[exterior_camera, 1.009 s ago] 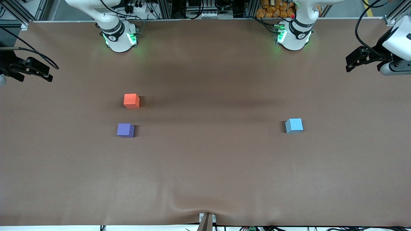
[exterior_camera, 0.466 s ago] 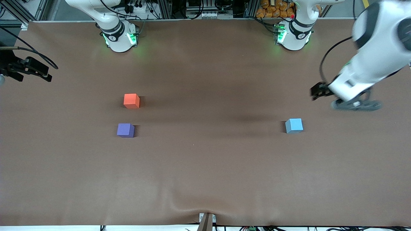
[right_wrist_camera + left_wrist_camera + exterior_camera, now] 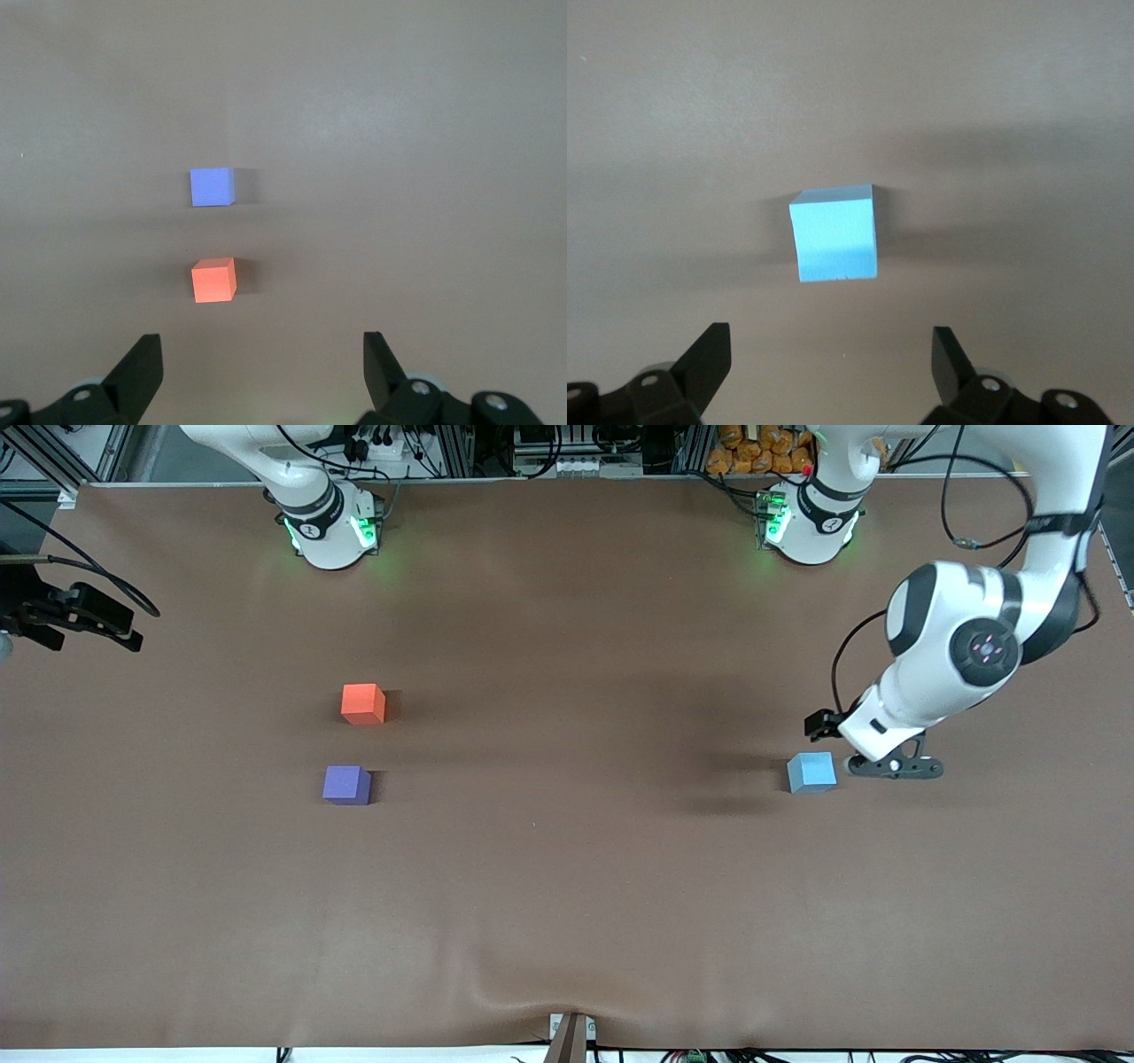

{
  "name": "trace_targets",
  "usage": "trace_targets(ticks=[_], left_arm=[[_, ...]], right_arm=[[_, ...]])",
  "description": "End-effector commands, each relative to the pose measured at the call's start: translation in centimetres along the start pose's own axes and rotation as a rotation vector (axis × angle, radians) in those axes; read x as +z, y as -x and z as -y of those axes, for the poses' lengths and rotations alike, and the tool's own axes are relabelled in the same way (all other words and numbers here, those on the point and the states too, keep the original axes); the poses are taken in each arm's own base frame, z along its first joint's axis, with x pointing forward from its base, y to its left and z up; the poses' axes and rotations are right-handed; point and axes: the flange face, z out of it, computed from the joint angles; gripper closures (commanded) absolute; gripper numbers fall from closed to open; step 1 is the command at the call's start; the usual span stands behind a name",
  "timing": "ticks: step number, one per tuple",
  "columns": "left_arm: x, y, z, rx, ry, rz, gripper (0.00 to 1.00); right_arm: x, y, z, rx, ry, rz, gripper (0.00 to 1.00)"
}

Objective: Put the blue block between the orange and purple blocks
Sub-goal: 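Lower the left gripper onto the light blue block and grasp it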

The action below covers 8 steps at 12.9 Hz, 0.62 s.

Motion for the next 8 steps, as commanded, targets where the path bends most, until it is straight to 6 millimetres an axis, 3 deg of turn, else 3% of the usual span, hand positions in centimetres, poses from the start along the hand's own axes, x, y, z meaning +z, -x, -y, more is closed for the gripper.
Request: trace_targets(ticks=[1,3,8], left_arm=[[3.8,-0.5,1.3,-0.042,0.025,-0.014,0.00],[5.4,-0.5,2.4,-0.070,0.036,-0.004,0.00],[8.7,-1.3,2.2,-0.125,0.099,-0.019,0.00]], right_arm=[[-0.3,-0.2,-0.2,-0.004,-0.001,-0.006,0.00],[-0.2,-0.2,-0.4,-0.002,0.000,0.002,0.00],[-0.1,-0.2,-0.3,-0.002,0.000,0.001,0.00]])
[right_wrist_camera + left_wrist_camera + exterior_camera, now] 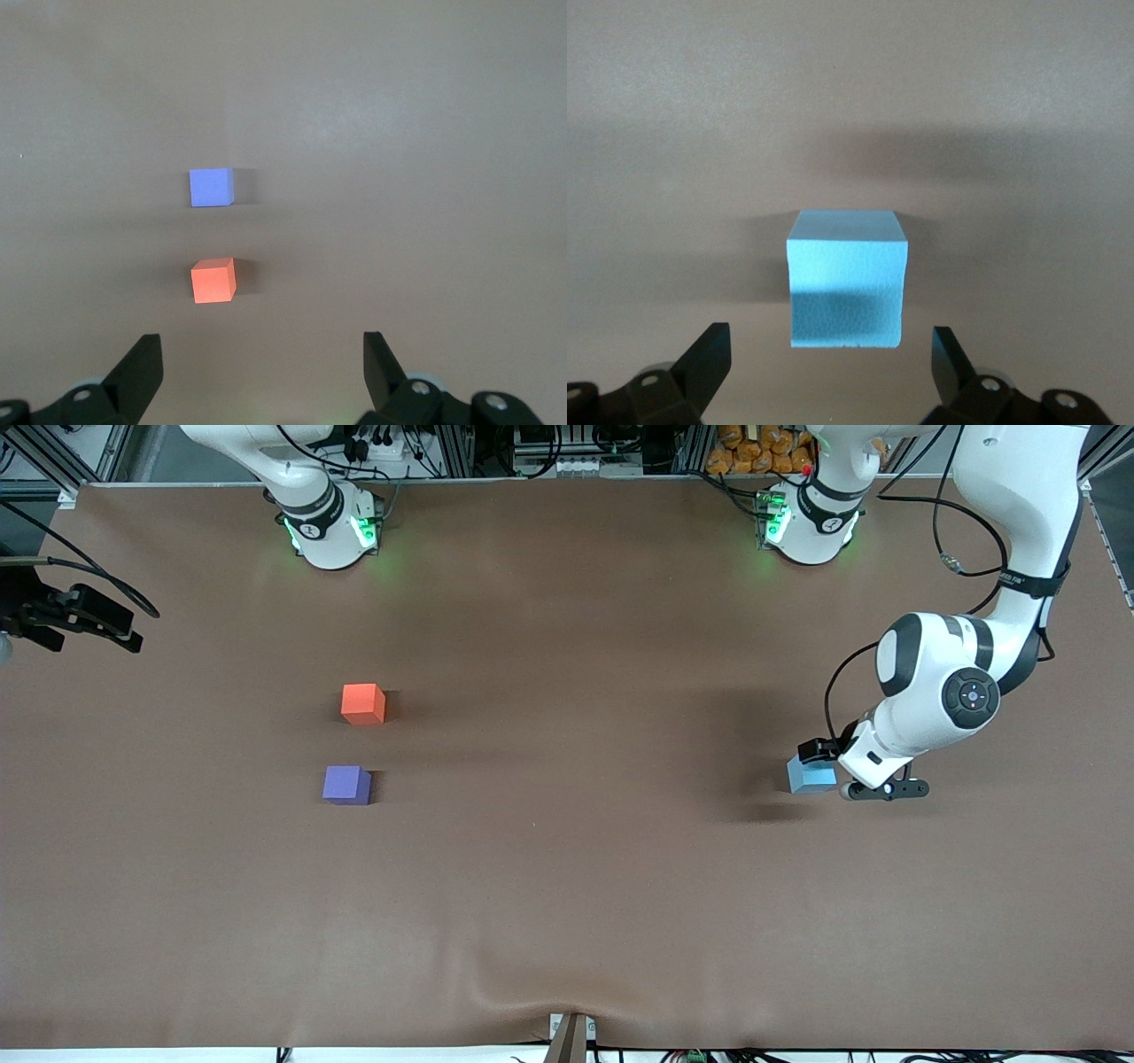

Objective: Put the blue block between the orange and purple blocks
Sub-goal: 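Lower the left gripper onto the light blue block and grasp it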

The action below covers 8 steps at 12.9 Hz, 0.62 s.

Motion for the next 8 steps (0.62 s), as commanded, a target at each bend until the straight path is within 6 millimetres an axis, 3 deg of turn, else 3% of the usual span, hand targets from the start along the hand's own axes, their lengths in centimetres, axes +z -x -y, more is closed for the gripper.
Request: trace_targets(ticks=[1,4,5,7,8], left_arm=[[2.2,-0.5,0.0,-0.028,0.023,-0.025,0.00],[3.9,-0.8,0.0,-0.030,0.030,-0.031,0.00],[4.0,-0.8,0.0,-0.029,0.030,-0.029,0.05],[4.2,-0.7,-0.5,-0.020,0.029,-0.025,0.61],[4.2,-0.6,-0.8,-0.015,0.029,-0.023,0.98]], right_arm=[[-0.3,-0.2,-0.2,-0.005,0.000,-0.003,0.00],[-0.2,-0.2,-0.3,-0.003,0.000,-0.001,0.00],[-0.3,-0.2,-0.3,-0.003,0.000,-0.001,0.00],[-0.2,-0.1,-0.2,-0.006,0.000,0.002,0.00],[-0.2,-0.2,-0.2,-0.005,0.000,0.002,0.00]])
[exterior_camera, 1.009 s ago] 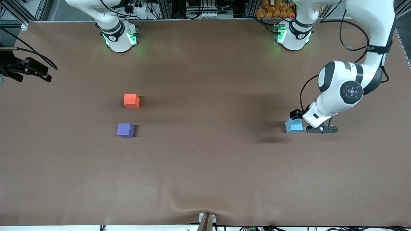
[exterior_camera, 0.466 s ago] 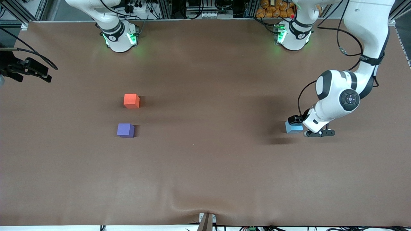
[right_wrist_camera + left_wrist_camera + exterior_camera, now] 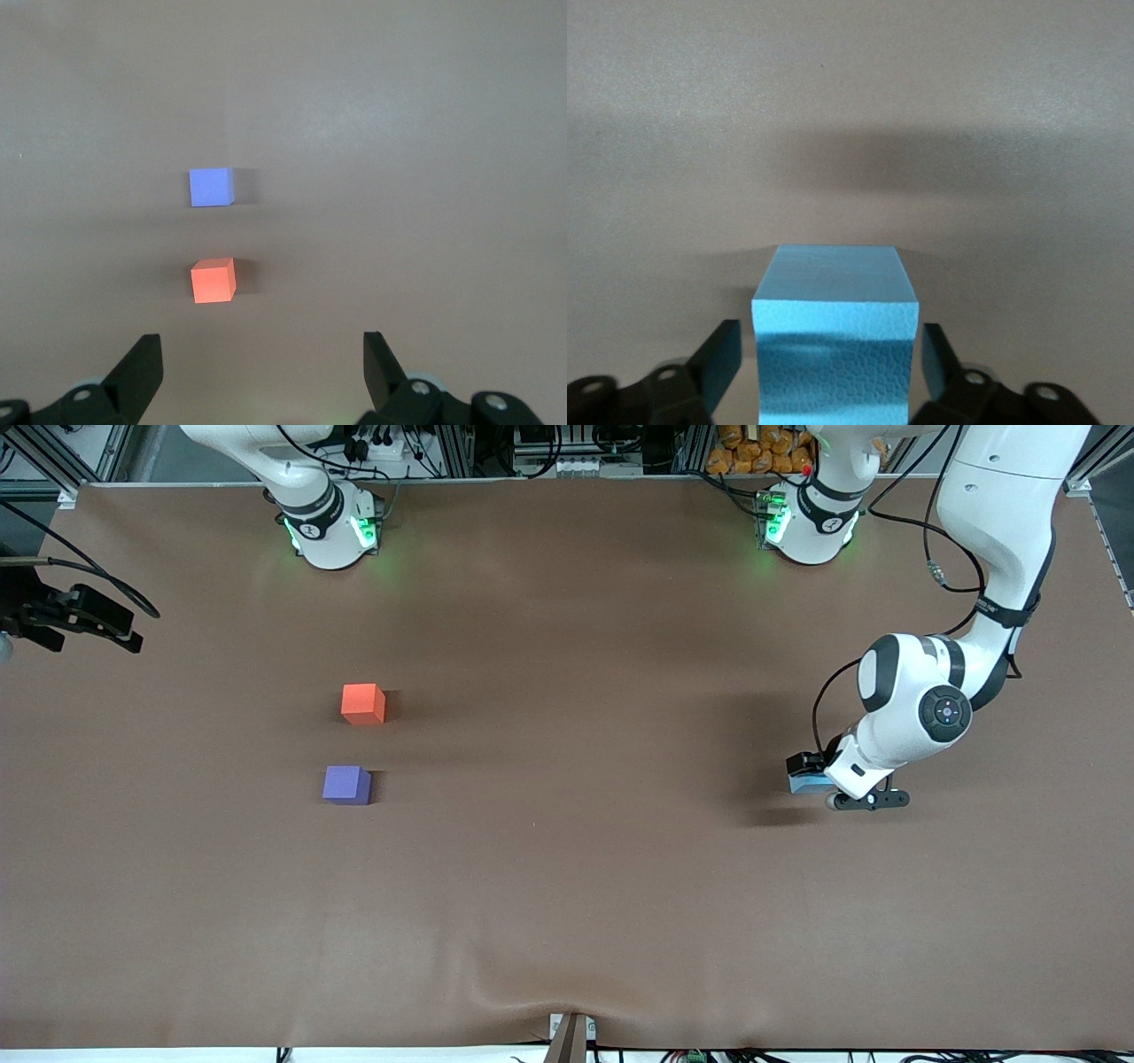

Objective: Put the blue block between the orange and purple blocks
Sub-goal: 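Lift the blue block and carry it toward the orange block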

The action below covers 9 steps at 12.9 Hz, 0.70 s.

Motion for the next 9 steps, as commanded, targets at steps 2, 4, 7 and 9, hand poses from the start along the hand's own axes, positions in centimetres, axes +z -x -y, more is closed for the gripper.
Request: trace_targets(ticks=[2,4,7,9], left_arm=[[-1.1,0.3,-3.1,0.054,0.015,-0.017,1.00],[-2.6,1.0,-8.6,0.132,0.033,-0.022,1.00],[-7.0,1.4,-18.8,0.298,0.046,-0.027,1.00],[-9.1,2.5,-27.6,0.404,0.065,-0.024,1.00]], right_arm=[[-0.1,-0.1,-0.2,-0.005,0.000,0.006,0.00],[-0.2,-0.2,-0.2,-0.006,0.000,0.003,0.00],[-0.3,-0.1,-0.3,-0.005,0.000,0.004,0.00],[-0.4,0.0,-0.3,-0.003,0.000,0.003,0.00]])
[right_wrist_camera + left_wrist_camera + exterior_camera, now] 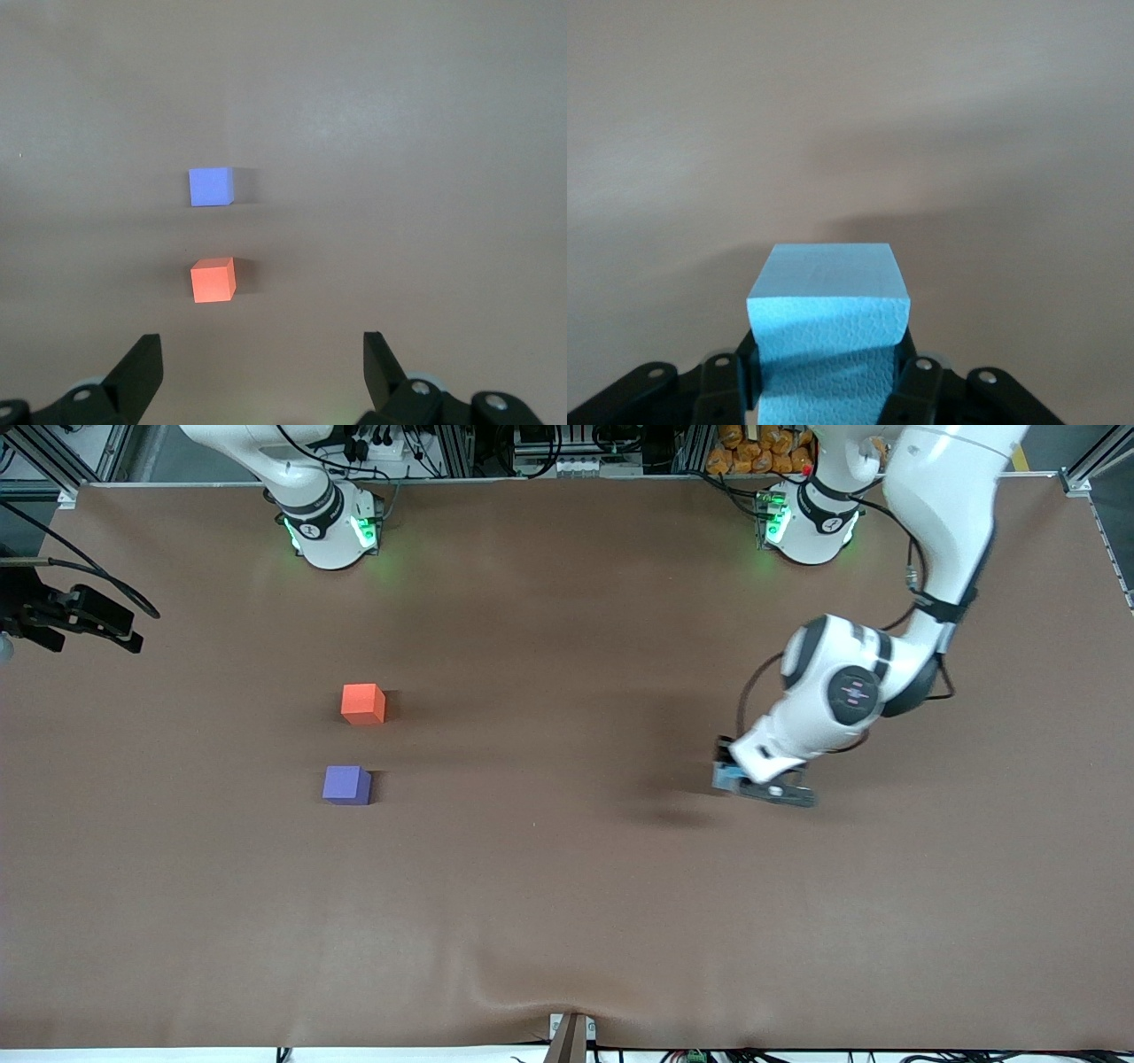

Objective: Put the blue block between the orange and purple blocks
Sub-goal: 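Lift the blue block and carry it toward the orange block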

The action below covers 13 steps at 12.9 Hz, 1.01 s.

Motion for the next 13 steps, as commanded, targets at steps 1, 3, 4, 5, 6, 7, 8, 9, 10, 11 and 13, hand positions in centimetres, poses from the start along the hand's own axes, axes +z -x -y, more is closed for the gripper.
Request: trace_targets(ticks=[1,3,4,5,6,7,8,9,10,11,13], left_arm=[[-1.0,-2.3,-10.3,0.124,0.034,0.005,1.00],[0.5,-2.4,-20.9,0.191,0.082,-0.019,1.00],[1.8,-2.6,-23.9,0.214,0.083,-0.029,1.00],[2.8,-2.7,-26.0,0.236,0.082,-0.040,1.00],[3.3,-2.2,-28.7,0.263,0.077,-0.057,1.00],[4.4,-1.5,-30.7,0.281,0.062,-0.063,1.00],[5.3,-0.9,-32.6,0.289,0.055,-0.076,1.00],[6.7,-0.5,-34.0,0.285,0.057,-0.087,1.00],[8.2,-0.4,-35.0,0.279,0.064,-0.103,1.00],[10.1,-0.7,-34.6,0.273,0.066,-0.125,1.00],[11.9,-0.5,-34.8,0.237,0.076,-0.136,0.77]], right_arm=[[-0.4,0.0,-0.3,-0.002,0.000,0.001,0.00],[-0.4,-0.1,-0.4,-0.001,0.000,-0.001,0.00],[-0.5,0.0,-0.2,-0.003,-0.002,-0.004,0.00],[-0.4,-0.1,-0.3,-0.001,0.000,-0.002,0.00],[-0.4,-0.1,-0.3,-0.001,0.000,-0.004,0.00],[-0.4,-0.2,-0.2,-0.003,-0.002,-0.004,0.00],[-0.5,-0.1,0.0,-0.006,0.000,-0.005,0.00],[-0.5,-0.1,-0.1,-0.004,0.000,-0.005,0.00],[-0.4,-0.2,-0.1,-0.004,0.000,-0.004,0.00],[-0.1,-0.4,0.0,-0.004,0.001,0.000,0.00],[0.0,-0.5,0.1,-0.007,0.001,0.003,0.00]])
